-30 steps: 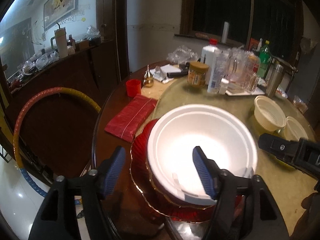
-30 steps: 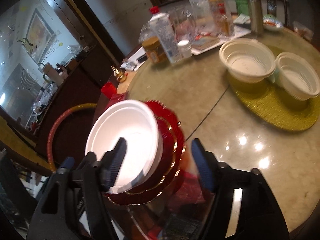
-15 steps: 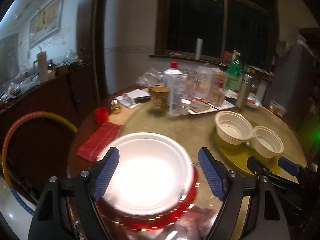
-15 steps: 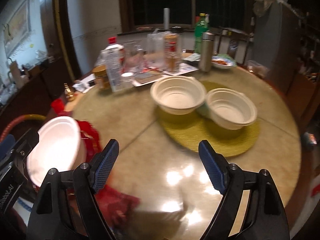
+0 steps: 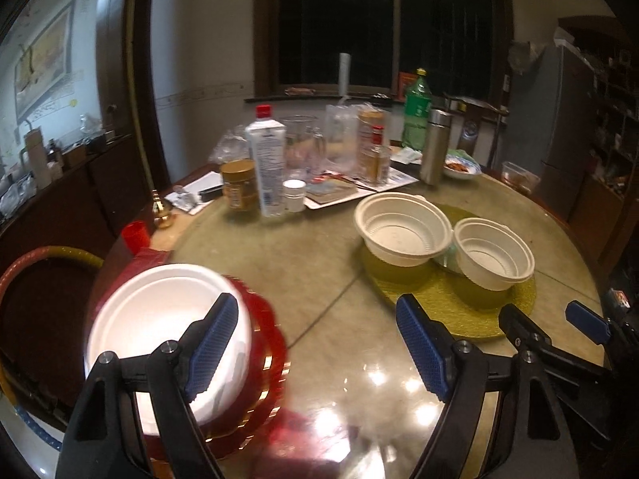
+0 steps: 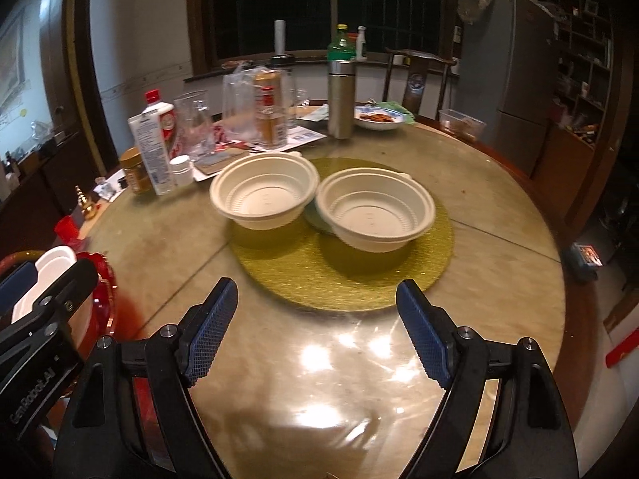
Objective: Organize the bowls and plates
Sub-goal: 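Move both tools toward the beige bowls on the gold mat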
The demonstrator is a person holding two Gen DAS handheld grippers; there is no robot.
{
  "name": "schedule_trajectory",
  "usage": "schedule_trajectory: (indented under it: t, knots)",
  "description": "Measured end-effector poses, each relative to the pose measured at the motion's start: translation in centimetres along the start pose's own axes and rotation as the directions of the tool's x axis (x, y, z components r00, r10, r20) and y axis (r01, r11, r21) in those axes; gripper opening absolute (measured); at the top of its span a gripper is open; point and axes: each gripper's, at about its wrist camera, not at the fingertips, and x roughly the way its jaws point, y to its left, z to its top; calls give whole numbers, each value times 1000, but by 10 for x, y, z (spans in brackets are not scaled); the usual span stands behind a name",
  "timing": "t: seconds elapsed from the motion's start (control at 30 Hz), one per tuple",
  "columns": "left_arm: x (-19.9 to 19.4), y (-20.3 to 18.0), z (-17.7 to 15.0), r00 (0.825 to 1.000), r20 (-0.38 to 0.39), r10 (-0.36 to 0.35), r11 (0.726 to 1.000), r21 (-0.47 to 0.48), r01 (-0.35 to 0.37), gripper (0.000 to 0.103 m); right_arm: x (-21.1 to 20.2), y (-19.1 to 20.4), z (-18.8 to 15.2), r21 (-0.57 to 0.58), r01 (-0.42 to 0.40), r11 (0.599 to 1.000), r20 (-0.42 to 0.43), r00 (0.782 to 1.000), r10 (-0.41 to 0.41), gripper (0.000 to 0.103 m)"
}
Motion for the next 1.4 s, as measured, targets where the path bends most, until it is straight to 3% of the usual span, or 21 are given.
schedule_trajectory:
  t: [0.33,1.13,1.27,1.4]
  knots:
    - [32,-34,4,998,-57,-26,999,28,27,82,17,-34,3,41,43,998,-28,999,-42,83]
    - [104,-85,23,981,-170,-94,994,37,102,82,62,-68,14,54,123,991,-108,987,-117,83]
    - [113,-95,27,970,-204,-134,989,32,143,82,66,-79,17,74,110,991,-122,988,-100,83]
    - [123,-100,33,962,-224,-158,987,0,162,82,66,-111,24,198,31,980,-132,991,-5,83]
